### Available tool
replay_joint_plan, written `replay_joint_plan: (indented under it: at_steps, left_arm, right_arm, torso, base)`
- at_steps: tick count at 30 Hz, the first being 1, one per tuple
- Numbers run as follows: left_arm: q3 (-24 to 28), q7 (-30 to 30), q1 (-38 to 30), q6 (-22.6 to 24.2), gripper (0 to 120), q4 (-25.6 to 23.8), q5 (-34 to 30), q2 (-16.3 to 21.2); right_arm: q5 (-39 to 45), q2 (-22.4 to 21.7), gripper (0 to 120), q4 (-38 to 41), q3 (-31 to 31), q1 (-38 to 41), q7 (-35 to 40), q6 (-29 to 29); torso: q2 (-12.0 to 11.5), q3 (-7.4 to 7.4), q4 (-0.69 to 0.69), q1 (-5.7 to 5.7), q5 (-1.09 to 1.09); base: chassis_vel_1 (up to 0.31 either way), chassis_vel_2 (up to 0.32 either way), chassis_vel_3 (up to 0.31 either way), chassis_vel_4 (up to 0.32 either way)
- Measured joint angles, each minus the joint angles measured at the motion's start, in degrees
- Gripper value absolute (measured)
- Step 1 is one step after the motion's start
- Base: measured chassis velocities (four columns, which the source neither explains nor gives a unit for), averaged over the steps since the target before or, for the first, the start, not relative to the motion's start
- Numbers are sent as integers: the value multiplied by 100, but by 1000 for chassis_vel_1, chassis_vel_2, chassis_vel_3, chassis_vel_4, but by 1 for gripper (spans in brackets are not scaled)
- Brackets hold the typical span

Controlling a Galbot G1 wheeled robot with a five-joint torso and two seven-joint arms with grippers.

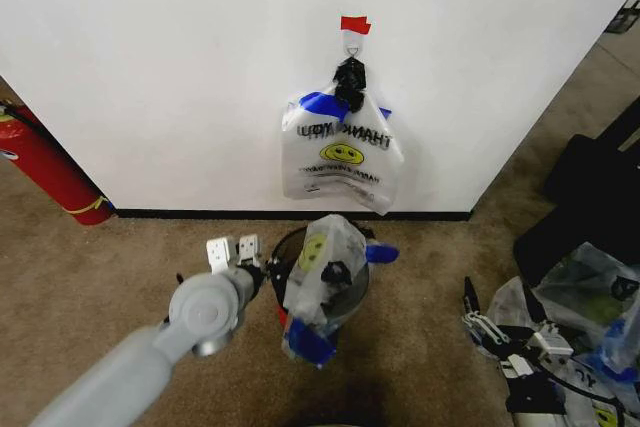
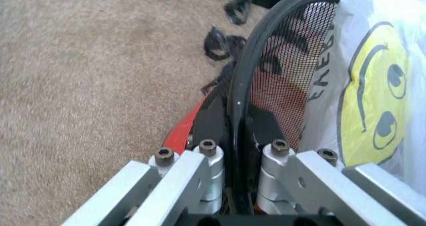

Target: Pick up the garbage bag from the wall and place it over the trash bin.

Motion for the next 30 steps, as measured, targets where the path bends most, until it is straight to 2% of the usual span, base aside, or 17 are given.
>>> replay_joint_plan:
  at_steps: [2, 8, 18, 24, 29, 30]
  left_arm:
    - [-156, -38, 188, -170, 3, -24, 45, -106]
    - [-410, -20, 441, -281, 3, 45, 244, -415]
    - [-298, 131, 533, -235, 3, 234, 522, -603]
    - [-373, 158, 564, -165, 20, 157, 605, -616]
    - [-576, 260, 592, 91, 42, -115, 794, -428]
    - [-576, 260, 592, 91, 42, -115, 794, -428]
  right_arm:
    - [-38, -29, 100, 141, -179, 2, 199, -329]
    - [-358, -99, 100, 215, -397, 102, 565, -705]
    - [-478, -234, 100, 389, -624, 139, 996, -1209]
    - [-514, -286, 100, 405, -707, 209, 1169, -1419]
    - [-536, -303, 100, 256, -735, 275, 1188, -1429]
    - [-536, -303, 100, 256, -735, 275, 1188, -1429]
  torso:
    - [0, 0, 0, 0, 0]
    - [0, 0, 0, 0, 0]
    - [0, 0, 0, 0, 1]
    - [0, 0, 0, 0, -1]
    - [0, 0, 0, 0, 1]
    - [0, 0, 0, 0, 1]
  base:
    - [0, 0, 0, 0]
    - [0, 0, 0, 0]
    - [0, 0, 0, 0]
    - [0, 0, 0, 0]
    - [0, 0, 0, 0]
    - [0, 0, 0, 0]
